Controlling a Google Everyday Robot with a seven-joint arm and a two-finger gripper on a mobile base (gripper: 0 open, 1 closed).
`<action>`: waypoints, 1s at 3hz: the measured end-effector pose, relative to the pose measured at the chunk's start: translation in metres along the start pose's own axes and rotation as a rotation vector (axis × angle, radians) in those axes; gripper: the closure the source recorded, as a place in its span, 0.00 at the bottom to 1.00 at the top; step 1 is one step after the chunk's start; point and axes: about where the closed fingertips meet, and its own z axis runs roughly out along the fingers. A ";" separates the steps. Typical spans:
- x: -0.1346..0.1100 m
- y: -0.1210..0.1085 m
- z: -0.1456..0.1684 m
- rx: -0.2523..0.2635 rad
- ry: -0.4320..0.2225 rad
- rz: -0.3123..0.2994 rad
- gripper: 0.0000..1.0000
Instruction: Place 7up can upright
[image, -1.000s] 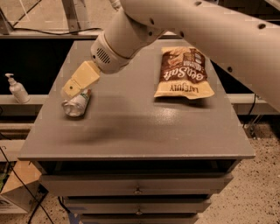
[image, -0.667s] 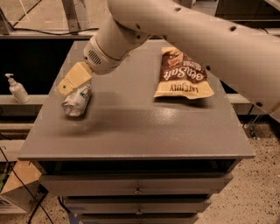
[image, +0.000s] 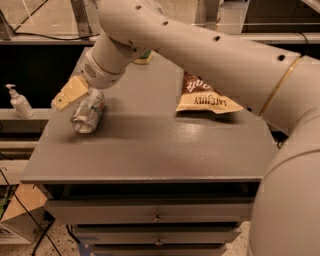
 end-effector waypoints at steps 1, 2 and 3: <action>-0.002 -0.004 0.023 -0.001 0.012 0.059 0.00; 0.001 -0.004 0.034 0.010 0.026 0.107 0.16; 0.000 0.000 0.034 0.049 0.055 0.118 0.38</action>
Offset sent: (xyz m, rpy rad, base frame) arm 0.0105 0.0194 -0.0374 -0.0204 0.1042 -0.1439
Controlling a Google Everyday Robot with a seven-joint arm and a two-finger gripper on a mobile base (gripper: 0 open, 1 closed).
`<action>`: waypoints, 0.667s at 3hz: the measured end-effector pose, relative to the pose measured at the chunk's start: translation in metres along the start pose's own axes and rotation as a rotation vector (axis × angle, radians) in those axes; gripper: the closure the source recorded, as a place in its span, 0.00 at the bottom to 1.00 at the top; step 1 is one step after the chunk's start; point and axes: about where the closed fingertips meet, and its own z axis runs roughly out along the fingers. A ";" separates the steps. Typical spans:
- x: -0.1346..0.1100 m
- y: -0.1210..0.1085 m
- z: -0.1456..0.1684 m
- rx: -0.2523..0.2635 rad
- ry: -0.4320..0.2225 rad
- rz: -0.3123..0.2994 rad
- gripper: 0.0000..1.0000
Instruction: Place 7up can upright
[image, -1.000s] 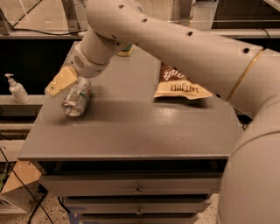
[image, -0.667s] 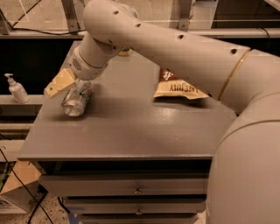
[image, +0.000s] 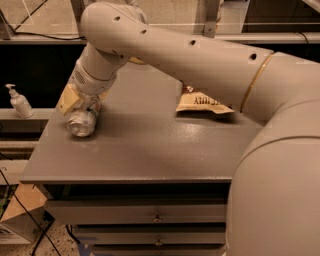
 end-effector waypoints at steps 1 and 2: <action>-0.006 0.006 -0.006 0.031 0.001 -0.015 0.62; -0.014 0.011 -0.006 -0.036 -0.067 -0.030 0.85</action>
Offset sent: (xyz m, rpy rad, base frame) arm 0.0040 0.0077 0.0385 0.2701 -0.0766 0.0865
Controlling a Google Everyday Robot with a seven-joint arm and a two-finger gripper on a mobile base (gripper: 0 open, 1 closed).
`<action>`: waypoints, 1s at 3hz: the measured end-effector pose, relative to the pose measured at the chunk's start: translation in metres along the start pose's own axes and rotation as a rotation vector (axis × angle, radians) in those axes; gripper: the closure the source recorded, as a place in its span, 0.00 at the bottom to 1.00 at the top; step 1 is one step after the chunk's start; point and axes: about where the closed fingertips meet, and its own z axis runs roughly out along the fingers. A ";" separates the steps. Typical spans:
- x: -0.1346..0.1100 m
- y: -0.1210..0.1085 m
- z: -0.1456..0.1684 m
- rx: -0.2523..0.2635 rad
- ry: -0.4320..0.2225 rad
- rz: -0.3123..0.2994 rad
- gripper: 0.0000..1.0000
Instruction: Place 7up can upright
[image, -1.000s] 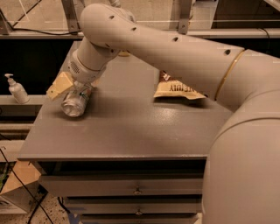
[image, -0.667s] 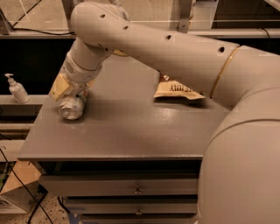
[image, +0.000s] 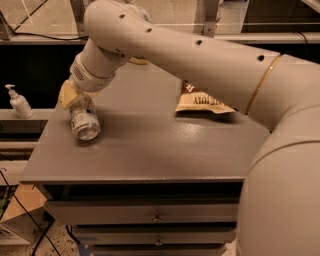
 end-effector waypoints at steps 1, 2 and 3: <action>-0.010 0.003 -0.007 -0.103 -0.098 -0.039 1.00; -0.027 0.003 -0.025 -0.168 -0.200 -0.128 1.00; -0.038 0.002 -0.052 -0.155 -0.295 -0.266 1.00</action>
Offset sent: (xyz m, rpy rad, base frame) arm 0.0173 -0.0051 0.0712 0.3559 -0.2234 0.2563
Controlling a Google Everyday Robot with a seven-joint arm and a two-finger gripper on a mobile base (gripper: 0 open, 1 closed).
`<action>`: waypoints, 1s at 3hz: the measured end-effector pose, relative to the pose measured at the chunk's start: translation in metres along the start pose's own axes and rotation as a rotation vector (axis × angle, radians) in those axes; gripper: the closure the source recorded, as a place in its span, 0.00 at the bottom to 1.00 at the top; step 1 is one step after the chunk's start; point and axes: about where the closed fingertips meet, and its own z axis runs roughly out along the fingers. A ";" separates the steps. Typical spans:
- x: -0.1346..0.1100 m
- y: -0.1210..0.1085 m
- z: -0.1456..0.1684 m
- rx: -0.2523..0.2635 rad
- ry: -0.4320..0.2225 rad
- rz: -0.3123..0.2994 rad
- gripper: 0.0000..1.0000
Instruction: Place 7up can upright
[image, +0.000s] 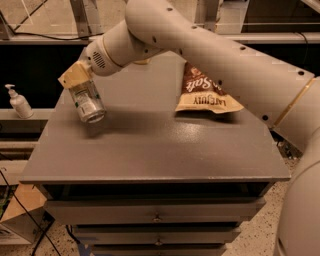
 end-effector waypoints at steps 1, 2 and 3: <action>-0.011 0.001 -0.020 0.089 -0.016 -0.140 1.00; -0.013 0.003 -0.020 0.096 -0.014 -0.156 1.00; -0.013 0.004 -0.020 0.095 -0.014 -0.156 1.00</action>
Offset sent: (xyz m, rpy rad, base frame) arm -0.0008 -0.0094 0.0183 -0.0331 -0.1453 0.0002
